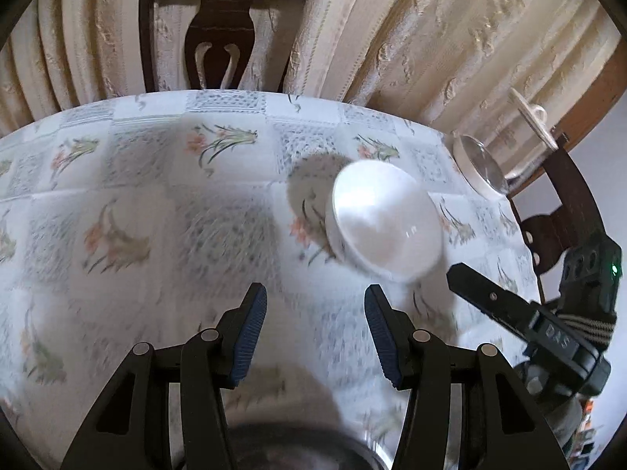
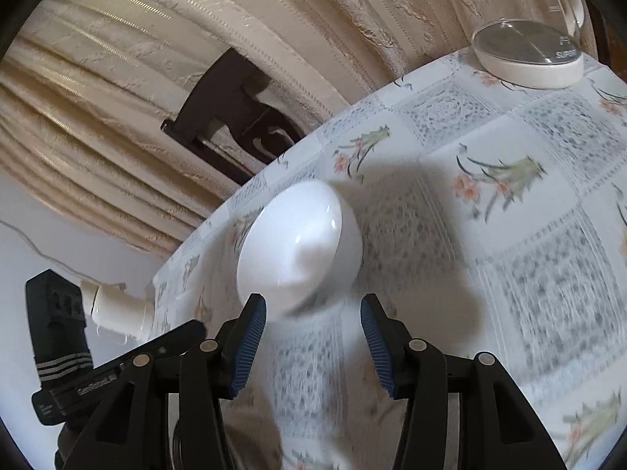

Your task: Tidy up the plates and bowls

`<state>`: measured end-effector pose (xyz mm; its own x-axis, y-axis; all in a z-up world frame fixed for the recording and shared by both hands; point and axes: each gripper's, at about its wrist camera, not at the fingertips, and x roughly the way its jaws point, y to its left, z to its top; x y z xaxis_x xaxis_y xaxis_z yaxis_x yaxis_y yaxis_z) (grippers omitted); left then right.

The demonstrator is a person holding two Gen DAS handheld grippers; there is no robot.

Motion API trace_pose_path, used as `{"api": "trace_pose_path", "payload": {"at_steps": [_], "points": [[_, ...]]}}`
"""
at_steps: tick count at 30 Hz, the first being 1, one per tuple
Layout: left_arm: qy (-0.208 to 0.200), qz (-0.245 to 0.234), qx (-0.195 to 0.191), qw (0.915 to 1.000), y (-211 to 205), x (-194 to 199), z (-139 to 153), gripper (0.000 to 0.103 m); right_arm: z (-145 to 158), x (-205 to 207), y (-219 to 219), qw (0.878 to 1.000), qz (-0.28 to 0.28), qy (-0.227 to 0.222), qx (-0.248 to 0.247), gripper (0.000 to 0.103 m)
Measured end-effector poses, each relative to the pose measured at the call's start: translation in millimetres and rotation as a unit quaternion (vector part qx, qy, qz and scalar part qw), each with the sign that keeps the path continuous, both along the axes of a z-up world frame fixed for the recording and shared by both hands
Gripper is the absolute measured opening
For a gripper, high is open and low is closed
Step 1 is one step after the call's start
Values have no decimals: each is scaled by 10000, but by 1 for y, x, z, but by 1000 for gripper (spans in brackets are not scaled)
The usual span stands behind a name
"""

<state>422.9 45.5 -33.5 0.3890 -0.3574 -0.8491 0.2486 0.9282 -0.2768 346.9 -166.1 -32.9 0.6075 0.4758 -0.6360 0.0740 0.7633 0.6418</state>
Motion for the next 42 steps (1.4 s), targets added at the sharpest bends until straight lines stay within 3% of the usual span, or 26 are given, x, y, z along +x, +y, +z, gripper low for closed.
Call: {"api": "trace_pose_path", "payload": {"at_steps": [8,24,29,32,42], "points": [[37,-49,-33,10000,-16,44,-21,53,-15,27,1,10000,3,19,93,53],[102,-197,-6,9998,-33,67,-43,53,-32,35,1,9998,25,-21,208,53],[156,-334,32,9993,-39,69,-49,38,-37,38,4,9997,116,2,212,53],[133,-479,57,9987,-46,67,-50,33,-39,38,5,9997,154,-4,189,45],[45,-562,224,9982,-57,59,-45,32,-35,35,3,9997,148,29,200,44]]}}
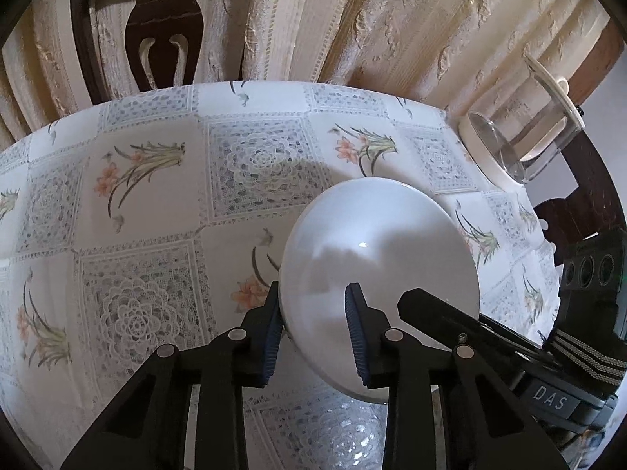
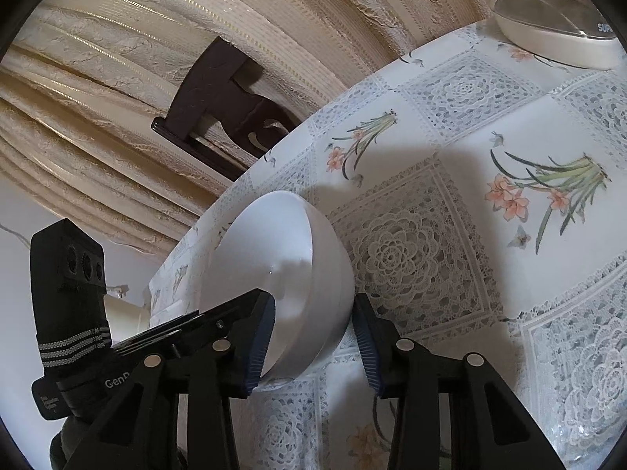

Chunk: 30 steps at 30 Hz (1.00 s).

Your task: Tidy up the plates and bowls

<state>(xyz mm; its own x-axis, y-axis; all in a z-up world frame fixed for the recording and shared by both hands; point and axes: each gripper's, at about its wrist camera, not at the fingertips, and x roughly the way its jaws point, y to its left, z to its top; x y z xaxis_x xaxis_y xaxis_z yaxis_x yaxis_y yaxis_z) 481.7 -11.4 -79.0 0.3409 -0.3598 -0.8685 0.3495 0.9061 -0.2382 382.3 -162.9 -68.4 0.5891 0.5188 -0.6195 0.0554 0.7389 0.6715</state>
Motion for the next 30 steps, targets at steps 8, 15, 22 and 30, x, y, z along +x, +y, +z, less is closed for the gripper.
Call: {"api": "trace_pose_path", "payload": {"at_steps": [8,15,22,30], "points": [[-100,6,-76,9999,2,-17,19,32,13,-11,0,10000,-11,-79,4,44],[-235,14,-178,9996,11,-42,43,32,26,-29,5,9999,110,-103,82,44],[-385,157,-226,9989,31,-80,65,32,39,-55,17,9991,366,-214,98,44],[-518,274,-127,9982,56,-125,79,32,51,-86,35,9972,706,-182,151,44]]}}
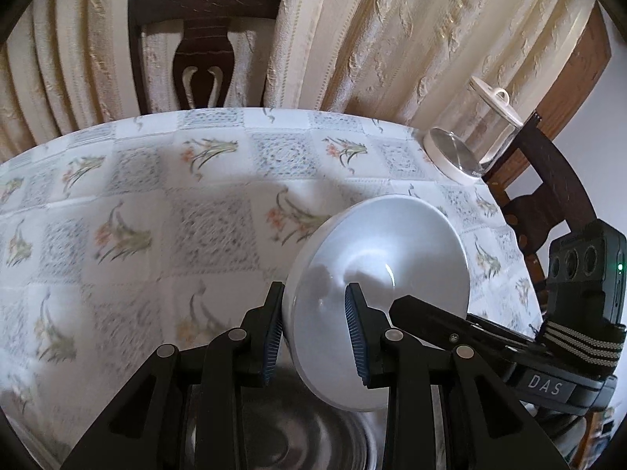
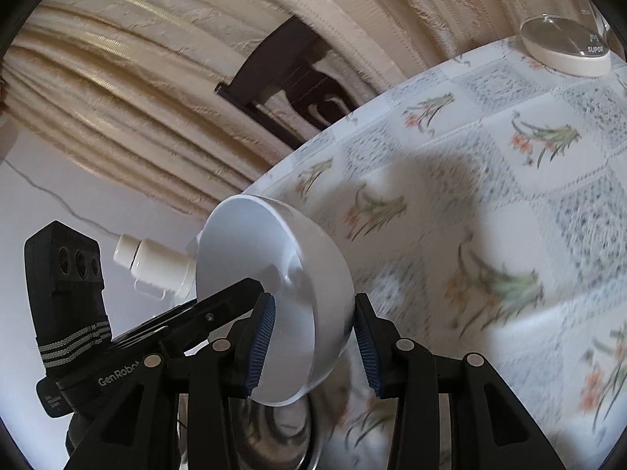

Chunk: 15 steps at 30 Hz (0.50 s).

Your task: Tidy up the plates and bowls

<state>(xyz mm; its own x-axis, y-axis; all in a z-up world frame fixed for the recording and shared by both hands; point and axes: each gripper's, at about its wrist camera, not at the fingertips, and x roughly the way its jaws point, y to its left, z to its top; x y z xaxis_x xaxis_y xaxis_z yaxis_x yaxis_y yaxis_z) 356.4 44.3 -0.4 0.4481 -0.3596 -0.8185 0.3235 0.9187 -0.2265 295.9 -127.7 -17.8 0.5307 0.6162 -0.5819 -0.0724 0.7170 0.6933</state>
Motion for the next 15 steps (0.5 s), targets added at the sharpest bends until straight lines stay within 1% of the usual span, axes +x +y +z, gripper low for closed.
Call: {"api": "trace_pose_path", "payload": {"at_steps": [6,11,15], "points": [[46,109,78,9999,21,-29,-2,32,0,-17,18,9996,247,102,30,44],[10,190,77,9998,39,-51,-2,32,0,-28,37,9989,434,131,-135,44],[102,250,97,9996,52,-65,-10,32,-7,-35,48,9981,533,236,-216,44]]}}
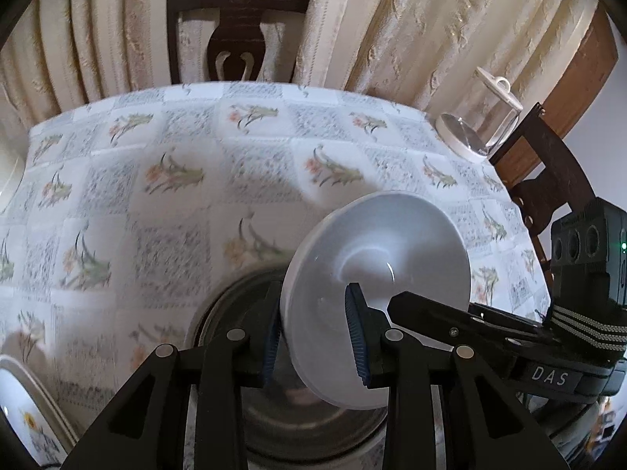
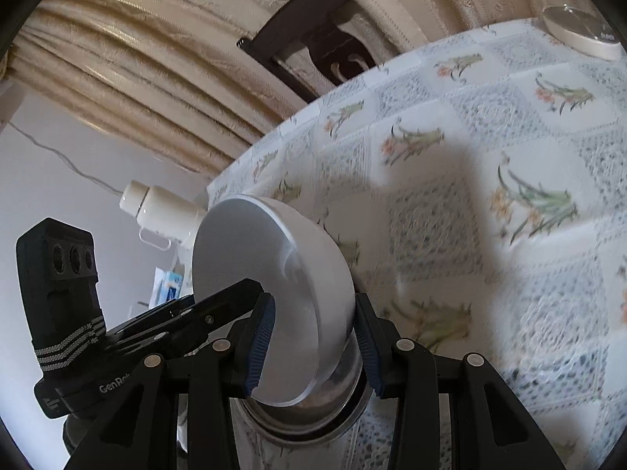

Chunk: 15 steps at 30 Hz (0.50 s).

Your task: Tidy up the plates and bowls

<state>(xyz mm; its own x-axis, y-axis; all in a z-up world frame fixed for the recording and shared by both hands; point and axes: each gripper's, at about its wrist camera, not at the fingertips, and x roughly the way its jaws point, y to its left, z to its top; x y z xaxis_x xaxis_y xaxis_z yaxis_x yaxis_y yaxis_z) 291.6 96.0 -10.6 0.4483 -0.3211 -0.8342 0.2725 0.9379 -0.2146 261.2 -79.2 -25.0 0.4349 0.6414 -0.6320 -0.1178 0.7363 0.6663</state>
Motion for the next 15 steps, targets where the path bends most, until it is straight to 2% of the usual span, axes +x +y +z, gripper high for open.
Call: {"api": "trace_pose_path", "payload": {"at_steps": [12,15], "points": [[367,104,-77,9992,21,-23,-29,32,-11,-7,24,9991,76,165,-379,46],[452,100,-41,9989,23,-26,-36,32,-12,-7,28,9990,62,137,-418,56]]}}
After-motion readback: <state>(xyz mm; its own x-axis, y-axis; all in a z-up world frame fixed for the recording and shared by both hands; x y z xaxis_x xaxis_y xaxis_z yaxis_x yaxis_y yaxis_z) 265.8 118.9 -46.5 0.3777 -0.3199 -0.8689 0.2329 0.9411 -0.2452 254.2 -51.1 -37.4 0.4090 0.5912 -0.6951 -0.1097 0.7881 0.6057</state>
